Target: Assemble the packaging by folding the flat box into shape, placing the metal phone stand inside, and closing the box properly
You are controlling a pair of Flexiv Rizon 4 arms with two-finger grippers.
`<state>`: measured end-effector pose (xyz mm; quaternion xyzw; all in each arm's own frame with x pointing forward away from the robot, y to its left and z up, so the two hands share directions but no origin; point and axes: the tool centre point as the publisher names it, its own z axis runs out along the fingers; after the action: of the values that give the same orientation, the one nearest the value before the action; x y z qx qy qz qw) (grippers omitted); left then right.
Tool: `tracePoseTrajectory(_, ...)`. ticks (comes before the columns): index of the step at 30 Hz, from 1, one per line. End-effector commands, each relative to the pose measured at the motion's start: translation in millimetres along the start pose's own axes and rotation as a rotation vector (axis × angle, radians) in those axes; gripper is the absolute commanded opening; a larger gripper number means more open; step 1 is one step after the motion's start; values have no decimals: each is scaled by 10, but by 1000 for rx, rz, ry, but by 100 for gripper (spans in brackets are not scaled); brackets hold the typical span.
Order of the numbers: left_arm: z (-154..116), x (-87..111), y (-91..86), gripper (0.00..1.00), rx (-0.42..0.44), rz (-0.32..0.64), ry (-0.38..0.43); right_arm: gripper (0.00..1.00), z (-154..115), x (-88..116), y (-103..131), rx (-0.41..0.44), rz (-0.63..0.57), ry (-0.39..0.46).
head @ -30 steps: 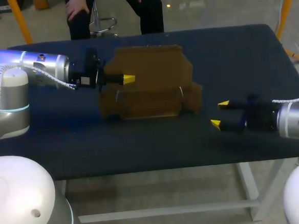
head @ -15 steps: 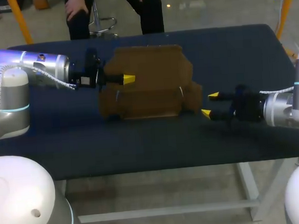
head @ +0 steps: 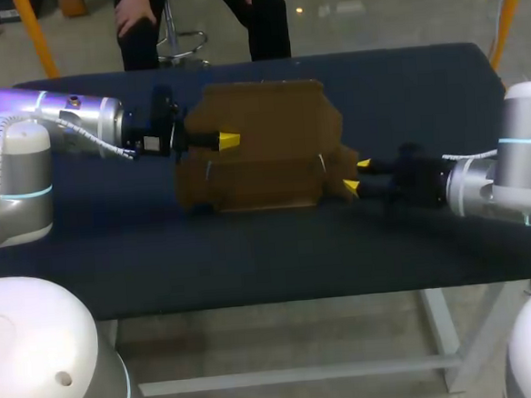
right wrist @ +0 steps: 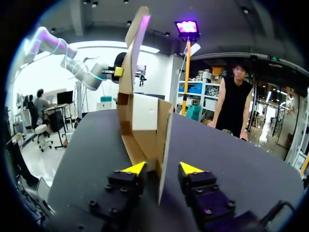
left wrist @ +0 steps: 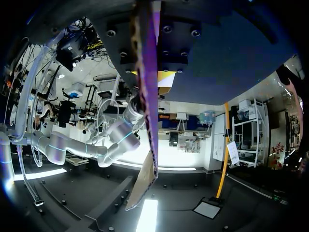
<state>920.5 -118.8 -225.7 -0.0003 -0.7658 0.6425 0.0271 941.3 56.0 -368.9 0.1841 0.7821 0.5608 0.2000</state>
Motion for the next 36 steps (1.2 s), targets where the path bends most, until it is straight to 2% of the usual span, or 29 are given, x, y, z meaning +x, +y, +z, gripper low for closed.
tracePoseTrajectory(1,2,-10,20,0,1,0,5,38,93,10,-16,-11,0,-21)
tracePoseTrajectory(4,2,-10,20,0,1,0,5,31,127,19,-8,-11,1,-27)
tracePoseTrajectory(9,2,-10,20,0,1,0,5,9,138,72,6,-12,4,-48)
tracePoseTrajectory(13,2,-10,20,0,1,0,5,0,140,111,9,-14,9,-60)
tracePoseTrajectory(24,2,-10,20,0,1,0,5,2,179,247,45,-12,21,-83)
tracePoseTrajectory(33,2,-10,20,0,1,0,5,27,202,372,51,2,43,-117)
tracePoseTrajectory(36,2,-10,20,0,1,0,5,29,204,428,22,8,54,-130)
